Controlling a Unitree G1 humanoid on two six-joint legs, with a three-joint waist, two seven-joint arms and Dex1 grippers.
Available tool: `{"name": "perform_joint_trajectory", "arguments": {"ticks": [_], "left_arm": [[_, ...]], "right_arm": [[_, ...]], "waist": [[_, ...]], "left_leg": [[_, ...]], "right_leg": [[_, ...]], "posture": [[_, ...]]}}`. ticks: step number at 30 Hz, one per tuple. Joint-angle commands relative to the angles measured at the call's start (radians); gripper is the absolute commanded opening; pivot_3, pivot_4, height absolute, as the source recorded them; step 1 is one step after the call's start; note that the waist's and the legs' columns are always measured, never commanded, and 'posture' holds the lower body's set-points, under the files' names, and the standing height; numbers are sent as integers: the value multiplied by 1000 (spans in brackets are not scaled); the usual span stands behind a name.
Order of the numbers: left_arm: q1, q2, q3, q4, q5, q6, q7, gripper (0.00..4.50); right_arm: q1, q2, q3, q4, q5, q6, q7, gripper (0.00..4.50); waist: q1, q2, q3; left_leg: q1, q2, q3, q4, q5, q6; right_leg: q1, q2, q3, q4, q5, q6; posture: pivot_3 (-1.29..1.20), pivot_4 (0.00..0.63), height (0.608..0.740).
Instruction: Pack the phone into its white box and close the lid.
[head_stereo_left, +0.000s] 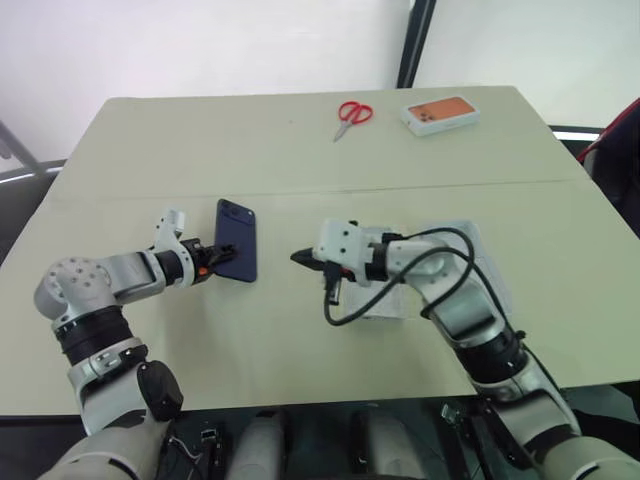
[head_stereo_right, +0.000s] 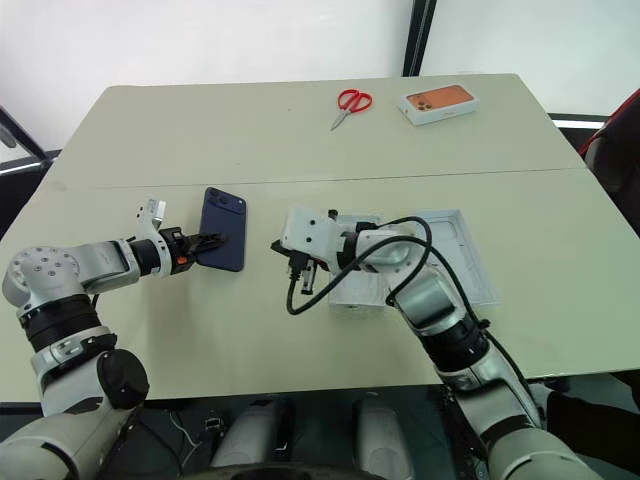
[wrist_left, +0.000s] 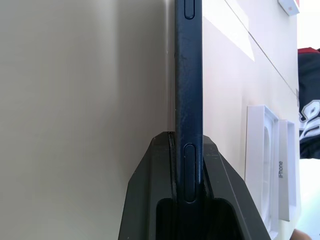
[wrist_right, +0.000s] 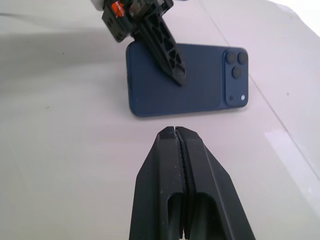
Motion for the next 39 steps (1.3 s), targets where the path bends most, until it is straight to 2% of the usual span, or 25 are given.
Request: {"name": "perform_joint_trajectory", "arguments": {"ticks": [1,3,8,10,14,19,31,33,35,39], "left_arm": [[-7,-34,22,-98,-132,8,-5,67],[-5,-79,18,-153,-212,8,15,67],[-17,-357,14,-263,-375,8,208,67],[-4,-452,-44,-276,-390,8,280,67],[-5,-561,-132,-219,-401,8,374,67],[-23,-576,-213,-137,-403,8,428,67],[-77,-595,-239,-42,-376,-1,475,67],[-79,-597,-242,-37,-376,-3,474,976],[-79,-600,-248,-36,-379,-5,469,1539],[-69,-587,-288,-61,-412,4,443,3548]], "right_arm": [[16,-47,-60,-90,44,31,7,0],[31,-82,-94,-119,68,56,12,0],[107,-255,-205,-175,130,90,72,0],[135,-327,-249,-159,124,85,75,0],[169,-419,-317,-102,113,62,55,0],[214,-477,-354,-79,114,37,41,0],[236,-500,-357,-54,108,7,15,0],[230,-498,-352,-47,107,2,13,0],[226,-496,-348,-42,107,-2,10,0],[220,-492,-338,-35,106,-11,7,0]], "waist": [[4,-1,0],[10,-2,1],[25,-3,2],[29,-3,2],[25,-4,2],[20,-4,2],[30,-4,2],[30,-4,2],[30,-4,2],[30,-4,2]], "left_leg": [[0,0,0,0,0,0],[-1,0,0,1,1,-1],[-1,-2,0,3,-1,3],[-1,-2,0,3,-3,5],[-1,-3,2,3,-3,5],[0,-2,2,2,-3,5],[0,-3,2,4,-1,1],[0,-3,2,4,0,1],[0,-3,2,4,0,1],[0,-2,1,4,0,1]], "right_leg": [[0,0,0,-1,0,0],[0,-1,0,-1,0,0],[3,-3,0,-4,0,0],[4,-3,0,-4,0,0],[4,-1,0,-3,0,0],[4,1,0,-3,0,0],[4,1,0,-4,0,0],[4,1,0,-4,0,0],[4,1,0,-4,0,0],[5,1,0,-4,0,0]], "posture": [[0,150,740],[0,150,740],[0,150,740],[0,150,740],[0,150,740],[0,150,740],[0,150,740],[0,150,740],[0,150,740],[0,150,740]]}}
